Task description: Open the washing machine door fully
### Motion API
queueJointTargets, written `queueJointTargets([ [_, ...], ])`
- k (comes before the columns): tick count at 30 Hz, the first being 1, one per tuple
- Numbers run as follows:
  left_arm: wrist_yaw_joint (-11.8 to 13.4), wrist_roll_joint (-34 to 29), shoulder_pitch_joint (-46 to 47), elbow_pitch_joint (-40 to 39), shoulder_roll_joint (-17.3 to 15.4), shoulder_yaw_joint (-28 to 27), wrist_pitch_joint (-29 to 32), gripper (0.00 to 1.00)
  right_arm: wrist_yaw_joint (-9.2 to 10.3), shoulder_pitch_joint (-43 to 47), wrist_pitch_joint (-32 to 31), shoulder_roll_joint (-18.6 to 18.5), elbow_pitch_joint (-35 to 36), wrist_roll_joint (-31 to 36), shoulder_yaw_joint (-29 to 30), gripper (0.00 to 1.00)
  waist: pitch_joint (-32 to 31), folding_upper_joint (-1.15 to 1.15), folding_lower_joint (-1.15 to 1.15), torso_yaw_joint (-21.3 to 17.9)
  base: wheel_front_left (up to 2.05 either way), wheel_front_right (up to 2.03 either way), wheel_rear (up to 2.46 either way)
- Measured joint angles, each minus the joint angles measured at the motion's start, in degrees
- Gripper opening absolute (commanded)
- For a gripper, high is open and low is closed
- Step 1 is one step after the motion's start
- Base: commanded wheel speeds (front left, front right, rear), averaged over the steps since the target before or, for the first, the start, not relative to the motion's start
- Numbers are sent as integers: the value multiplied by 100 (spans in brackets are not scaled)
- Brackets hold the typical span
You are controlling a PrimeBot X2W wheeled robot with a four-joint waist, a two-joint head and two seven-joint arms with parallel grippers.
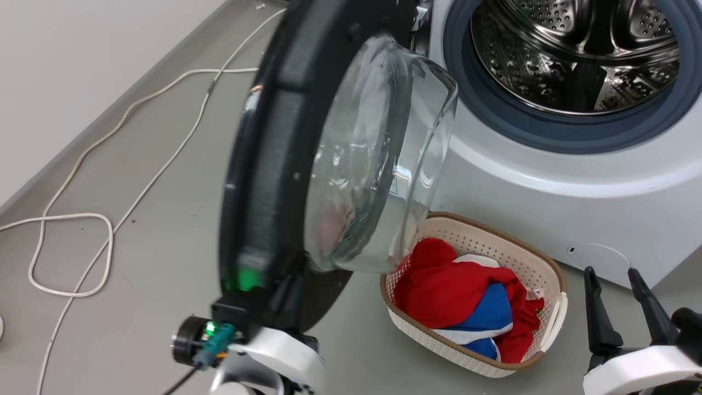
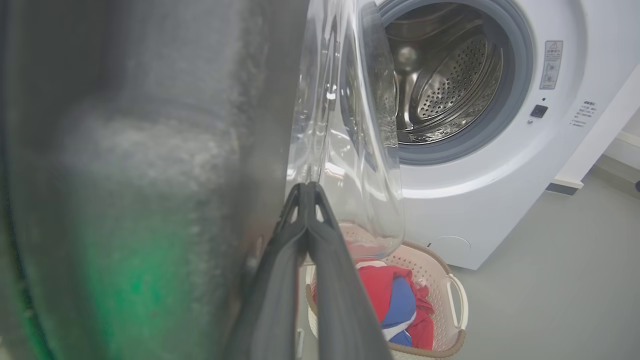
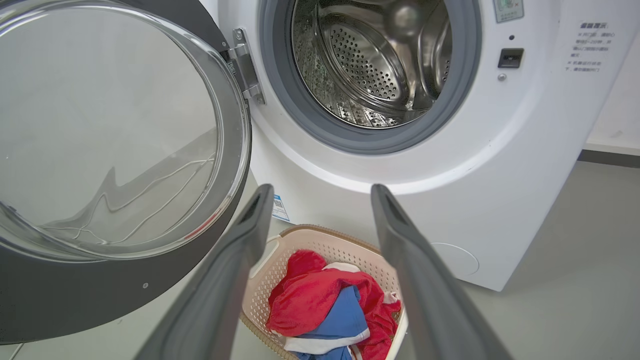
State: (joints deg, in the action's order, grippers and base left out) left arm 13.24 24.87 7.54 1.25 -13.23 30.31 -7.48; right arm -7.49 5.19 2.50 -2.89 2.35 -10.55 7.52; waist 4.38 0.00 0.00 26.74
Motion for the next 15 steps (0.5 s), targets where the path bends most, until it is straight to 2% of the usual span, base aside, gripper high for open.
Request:
queueJointTargets([
  [15,-216,845,536,831,-424,-1505,-625,0,0,-222,-240,0,264,199,-31,100,493,0,0,-328,0,0,0],
])
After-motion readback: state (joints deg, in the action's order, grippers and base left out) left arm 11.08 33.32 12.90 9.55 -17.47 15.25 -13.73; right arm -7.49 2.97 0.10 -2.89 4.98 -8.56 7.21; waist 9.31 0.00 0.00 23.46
